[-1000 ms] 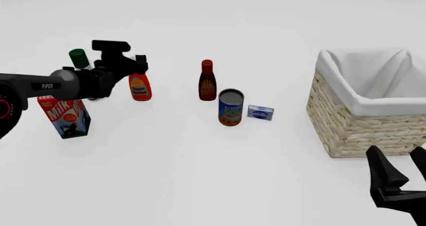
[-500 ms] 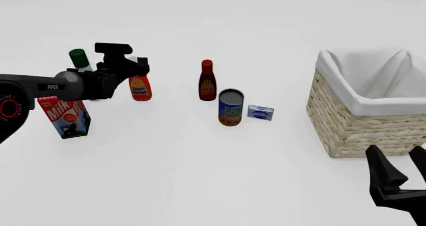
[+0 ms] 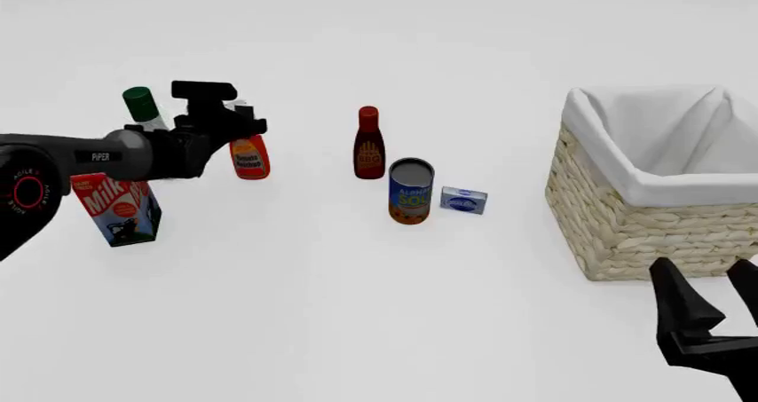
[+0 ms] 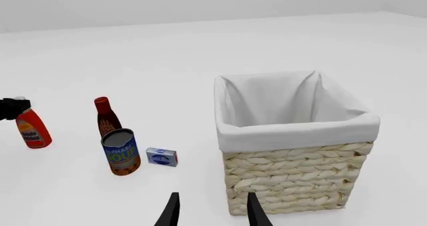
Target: Pick the ketchup and place it in the basket.
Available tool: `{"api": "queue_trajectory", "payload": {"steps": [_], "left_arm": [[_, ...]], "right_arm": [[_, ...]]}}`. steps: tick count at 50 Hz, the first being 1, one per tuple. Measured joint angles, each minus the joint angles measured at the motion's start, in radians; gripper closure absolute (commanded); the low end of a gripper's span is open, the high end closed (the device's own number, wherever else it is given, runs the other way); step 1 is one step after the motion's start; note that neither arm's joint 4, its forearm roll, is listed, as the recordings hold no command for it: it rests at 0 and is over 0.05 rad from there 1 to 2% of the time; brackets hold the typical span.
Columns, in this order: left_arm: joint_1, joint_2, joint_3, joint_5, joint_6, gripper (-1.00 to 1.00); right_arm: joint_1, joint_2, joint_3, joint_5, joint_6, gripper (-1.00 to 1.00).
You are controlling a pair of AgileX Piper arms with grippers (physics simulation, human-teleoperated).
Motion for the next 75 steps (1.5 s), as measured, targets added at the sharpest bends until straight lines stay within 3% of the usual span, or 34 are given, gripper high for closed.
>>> {"api": "queue_trajectory", "payload": {"steps": [27, 75], "left_arm": [[-0.008, -0.053, 0.057, -0.005, -0.019, 1.00], [-0.032, -0.450, 0.305, 0.062, 0.045, 1.00]], "right_arm": [[0.000, -0.022, 0.000, 0.018, -0.001, -1.00], [-0.009, -0.201, 0.000, 0.150, -0.019, -1.00]]}}
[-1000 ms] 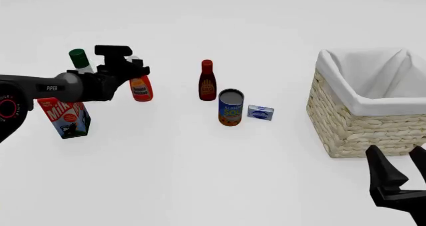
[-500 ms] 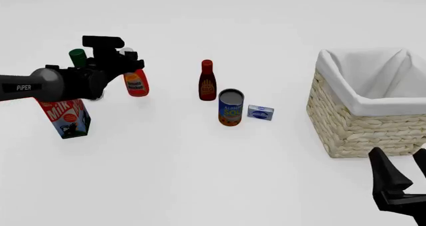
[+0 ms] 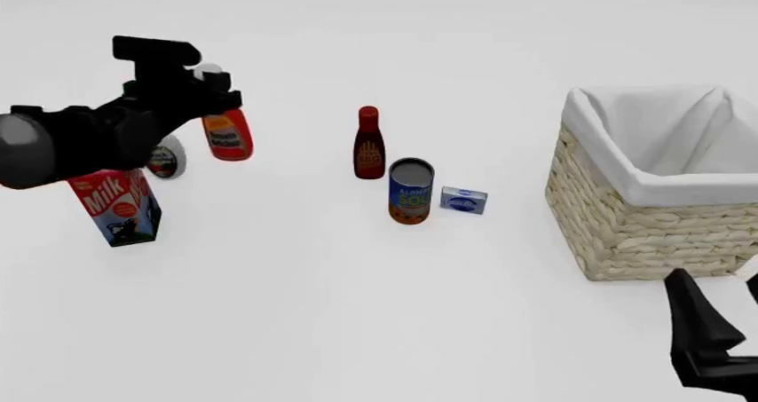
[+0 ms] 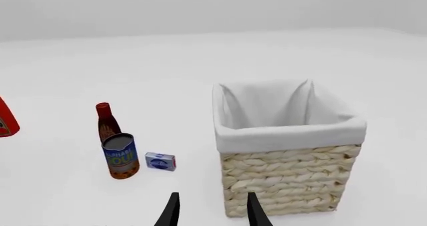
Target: Pick the ketchup and place it in the basket.
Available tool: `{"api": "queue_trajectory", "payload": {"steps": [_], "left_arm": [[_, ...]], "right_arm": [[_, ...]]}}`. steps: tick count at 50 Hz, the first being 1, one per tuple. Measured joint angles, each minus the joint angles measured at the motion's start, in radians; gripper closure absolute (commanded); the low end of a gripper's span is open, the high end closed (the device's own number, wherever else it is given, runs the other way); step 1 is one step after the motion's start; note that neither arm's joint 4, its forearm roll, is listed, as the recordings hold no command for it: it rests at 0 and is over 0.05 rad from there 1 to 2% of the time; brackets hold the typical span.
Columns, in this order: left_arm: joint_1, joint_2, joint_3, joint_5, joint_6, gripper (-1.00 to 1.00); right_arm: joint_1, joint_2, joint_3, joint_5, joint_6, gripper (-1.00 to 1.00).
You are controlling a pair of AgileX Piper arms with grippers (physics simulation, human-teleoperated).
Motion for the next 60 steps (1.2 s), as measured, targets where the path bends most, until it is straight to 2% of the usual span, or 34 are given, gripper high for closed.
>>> {"api": "queue_trajectory", "payload": {"steps": [13, 17, 28, 43, 60], "left_arm": [[-0.015, -0.122, 0.082, 0.034, 0.040, 1.00], [-0.028, -0.163, 0.103, 0.054, 0.053, 1.00], [-0.079, -0.272, 0.140, 0.133, 0.095, 1.00], [-0.163, -0.426, 0.168, 0.264, 0.137, 1.00], [-0.235, -0.540, 0.186, 0.386, 0.185, 1.00]], "right_arm": [[0.011, -0.049, -0.020, 0.029, -0.058, -1.00], [0.029, -0.056, -0.044, 0.042, -0.086, -1.00], [0.076, -0.064, -0.128, 0.101, -0.119, -1.00], [0.219, -0.047, -0.237, 0.176, -0.150, -1.00], [0.373, 0.103, -0.329, 0.147, -0.147, -1.00]]}}
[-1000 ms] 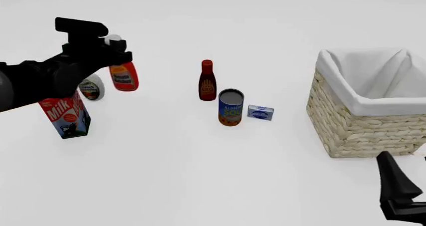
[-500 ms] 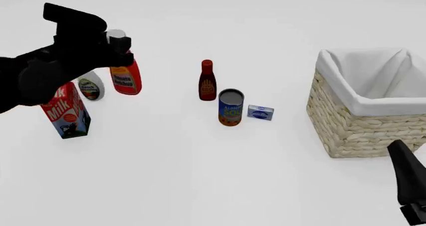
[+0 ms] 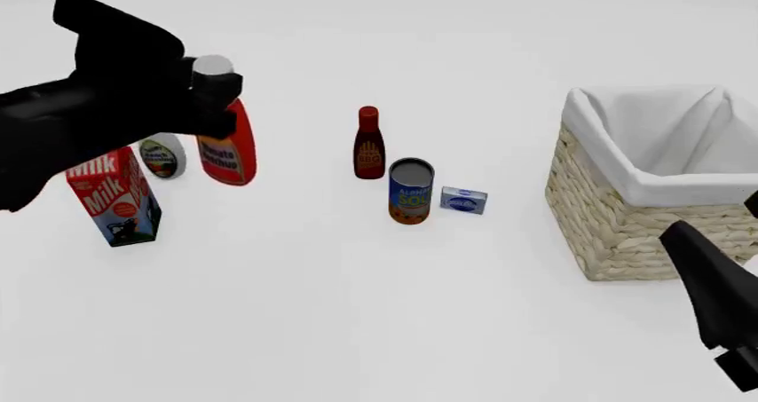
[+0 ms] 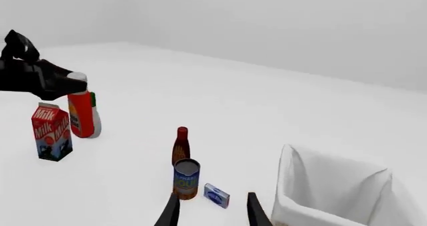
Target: Pick the ketchup and place it in the basket.
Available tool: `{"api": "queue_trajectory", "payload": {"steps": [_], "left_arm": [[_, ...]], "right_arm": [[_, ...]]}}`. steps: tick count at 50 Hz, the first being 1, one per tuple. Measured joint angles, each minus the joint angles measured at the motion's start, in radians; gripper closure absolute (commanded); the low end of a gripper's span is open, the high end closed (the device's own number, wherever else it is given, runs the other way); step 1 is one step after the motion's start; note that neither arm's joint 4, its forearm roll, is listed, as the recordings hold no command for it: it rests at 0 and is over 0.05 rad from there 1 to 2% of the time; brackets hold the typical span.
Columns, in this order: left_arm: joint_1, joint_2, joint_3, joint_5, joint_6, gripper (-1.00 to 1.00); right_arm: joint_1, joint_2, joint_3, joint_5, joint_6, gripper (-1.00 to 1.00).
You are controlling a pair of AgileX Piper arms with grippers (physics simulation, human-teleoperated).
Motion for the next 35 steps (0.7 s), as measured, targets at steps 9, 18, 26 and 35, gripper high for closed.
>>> {"api": "queue_trajectory", "payload": {"steps": [9, 18, 26, 35], "left_arm": [[-0.047, -0.045, -0.006, 0.056, 0.010, 1.00], [-0.091, -0.072, -0.008, 0.098, 0.004, 1.00], [-0.125, -0.086, -0.007, 0.124, -0.005, 1.00], [-0.162, -0.095, -0.007, 0.148, -0.010, 1.00]], "right_arm": [[0.085, 0.123, -0.049, -0.031, 0.024, -1.00], [0.152, 0.234, -0.090, -0.071, 0.024, -1.00], [0.195, 0.328, -0.116, -0.111, 0.002, -1.00], [0.246, 0.423, -0.137, -0.151, -0.020, -1.00]]}}
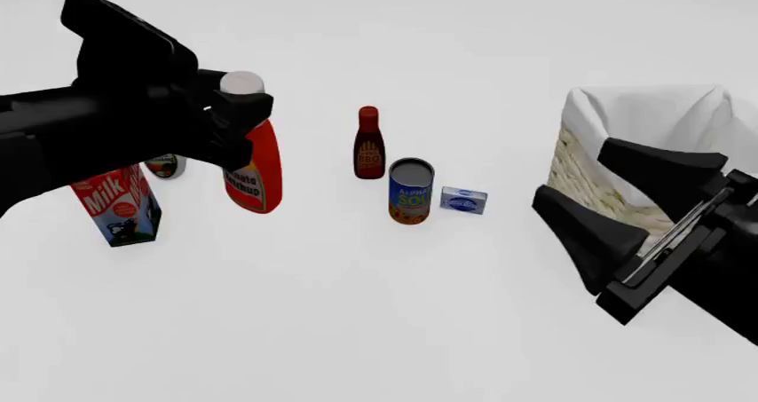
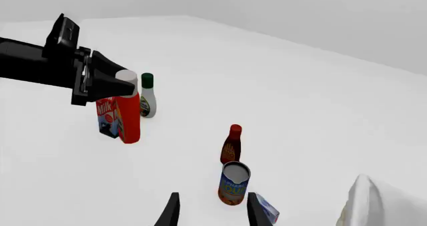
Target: Pick the ketchup and place it in the basket.
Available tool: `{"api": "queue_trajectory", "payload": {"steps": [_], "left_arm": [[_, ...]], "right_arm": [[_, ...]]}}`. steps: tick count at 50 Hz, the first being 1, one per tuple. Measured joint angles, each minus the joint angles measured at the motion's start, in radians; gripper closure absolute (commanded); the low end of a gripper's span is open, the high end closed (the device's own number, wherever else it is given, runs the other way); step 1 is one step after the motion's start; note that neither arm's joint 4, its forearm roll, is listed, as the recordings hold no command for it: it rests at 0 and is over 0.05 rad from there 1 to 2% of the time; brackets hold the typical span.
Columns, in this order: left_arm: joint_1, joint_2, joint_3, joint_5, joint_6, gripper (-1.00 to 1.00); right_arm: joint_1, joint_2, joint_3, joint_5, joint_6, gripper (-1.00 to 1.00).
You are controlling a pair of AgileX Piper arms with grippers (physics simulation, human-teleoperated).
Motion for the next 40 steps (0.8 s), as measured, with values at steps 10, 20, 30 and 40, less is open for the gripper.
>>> {"api": "queue_trajectory", "payload": {"steps": [10, 20, 30, 40], "left_arm": [[-0.037, -0.009, -0.005, 0.027, -0.010, 1.00], [-0.061, -0.009, -0.009, 0.040, -0.022, 1.00], [-0.075, -0.002, -0.008, 0.041, -0.032, 1.00], [-0.086, 0.006, -0.004, 0.036, -0.041, 1.00]], "right_arm": [[0.051, 0.081, -0.026, -0.032, -0.010, -1.00], [0.104, 0.135, -0.061, -0.038, -0.009, -1.00], [0.148, 0.171, -0.102, -0.038, 0.006, -1.00], [0.190, 0.206, -0.133, -0.060, 0.027, -1.00]]}}
